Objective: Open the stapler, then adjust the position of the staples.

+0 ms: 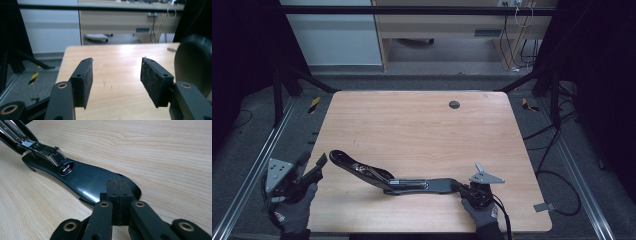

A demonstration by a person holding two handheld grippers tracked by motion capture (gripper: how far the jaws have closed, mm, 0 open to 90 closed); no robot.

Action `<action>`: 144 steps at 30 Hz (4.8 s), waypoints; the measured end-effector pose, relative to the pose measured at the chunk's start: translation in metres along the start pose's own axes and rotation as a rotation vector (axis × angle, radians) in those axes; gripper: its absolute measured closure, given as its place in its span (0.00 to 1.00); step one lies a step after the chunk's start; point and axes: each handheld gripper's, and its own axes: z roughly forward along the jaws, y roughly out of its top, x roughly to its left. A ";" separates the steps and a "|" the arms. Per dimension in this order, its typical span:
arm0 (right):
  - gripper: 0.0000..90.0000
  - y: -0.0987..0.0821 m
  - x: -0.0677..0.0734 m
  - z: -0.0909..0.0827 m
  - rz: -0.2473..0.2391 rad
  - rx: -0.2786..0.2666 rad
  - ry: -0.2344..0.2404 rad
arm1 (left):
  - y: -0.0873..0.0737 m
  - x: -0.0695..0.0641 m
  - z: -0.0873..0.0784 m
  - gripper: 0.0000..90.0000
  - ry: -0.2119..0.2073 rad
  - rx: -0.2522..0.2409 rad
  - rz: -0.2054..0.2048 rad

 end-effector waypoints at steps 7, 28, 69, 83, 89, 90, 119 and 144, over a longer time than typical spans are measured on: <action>1.00 0.000 0.000 0.000 -0.002 0.004 -0.001 | -0.029 -0.005 0.009 0.51 -0.010 0.078 0.013; 0.92 0.020 -0.019 -0.037 -0.023 -0.062 -0.073 | -0.076 -0.018 0.029 0.50 -0.026 0.222 0.072; 0.70 0.073 -0.068 -0.035 -0.036 0.187 -0.286 | -0.088 -0.021 0.037 0.47 -0.049 0.286 0.090; 0.74 0.080 -0.071 -0.015 -0.055 0.278 -0.293 | -0.088 -0.022 0.038 0.47 -0.045 0.292 0.098; 0.76 0.081 -0.073 -0.009 -0.063 0.312 -0.313 | -0.089 -0.022 0.038 0.47 -0.048 0.296 0.100; 0.76 0.080 -0.073 -0.008 -0.058 0.317 -0.313 | -0.089 -0.022 0.038 0.47 -0.049 0.296 0.100; 0.87 0.071 -0.079 0.006 -0.071 0.422 -0.310 | -0.089 -0.023 0.038 0.47 -0.051 0.299 0.103; 0.87 0.056 -0.057 -0.004 -0.228 0.493 -0.085 | -0.090 -0.023 0.039 0.47 -0.055 0.305 0.108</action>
